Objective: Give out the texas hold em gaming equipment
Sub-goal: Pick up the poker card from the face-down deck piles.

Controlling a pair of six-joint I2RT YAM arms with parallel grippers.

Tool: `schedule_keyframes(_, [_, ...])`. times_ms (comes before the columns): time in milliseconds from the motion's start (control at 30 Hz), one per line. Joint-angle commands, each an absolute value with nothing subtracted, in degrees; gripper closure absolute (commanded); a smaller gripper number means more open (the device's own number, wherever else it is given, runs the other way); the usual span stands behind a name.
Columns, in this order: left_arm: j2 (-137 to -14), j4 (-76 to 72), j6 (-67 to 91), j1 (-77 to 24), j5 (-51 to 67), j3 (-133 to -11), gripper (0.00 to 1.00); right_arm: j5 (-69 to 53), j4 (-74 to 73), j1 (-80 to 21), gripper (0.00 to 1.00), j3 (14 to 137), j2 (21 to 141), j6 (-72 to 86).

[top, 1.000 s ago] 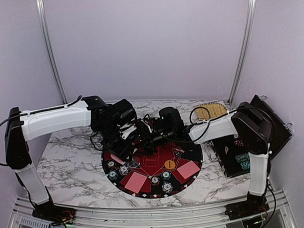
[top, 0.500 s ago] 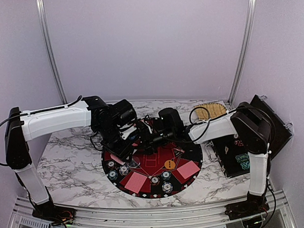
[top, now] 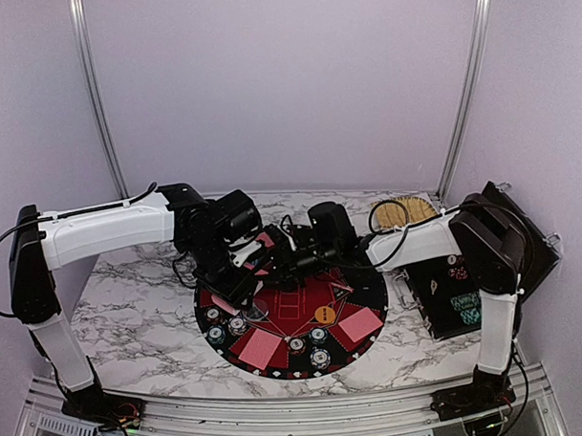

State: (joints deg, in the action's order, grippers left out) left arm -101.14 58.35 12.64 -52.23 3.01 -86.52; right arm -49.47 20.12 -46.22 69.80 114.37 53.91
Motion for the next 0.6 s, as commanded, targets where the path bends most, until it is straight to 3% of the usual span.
schedule_keyframes(0, [-100.2,58.8,12.8,-52.4,3.7,-87.0,0.62,-48.1,18.1,-45.3,0.56,69.2,111.8,52.7])
schedule_keyframes(567, [-100.5,58.8,13.1,-52.5,3.4,-86.9,0.62,-47.9,18.2,-44.2,0.57,68.1,108.8,52.8])
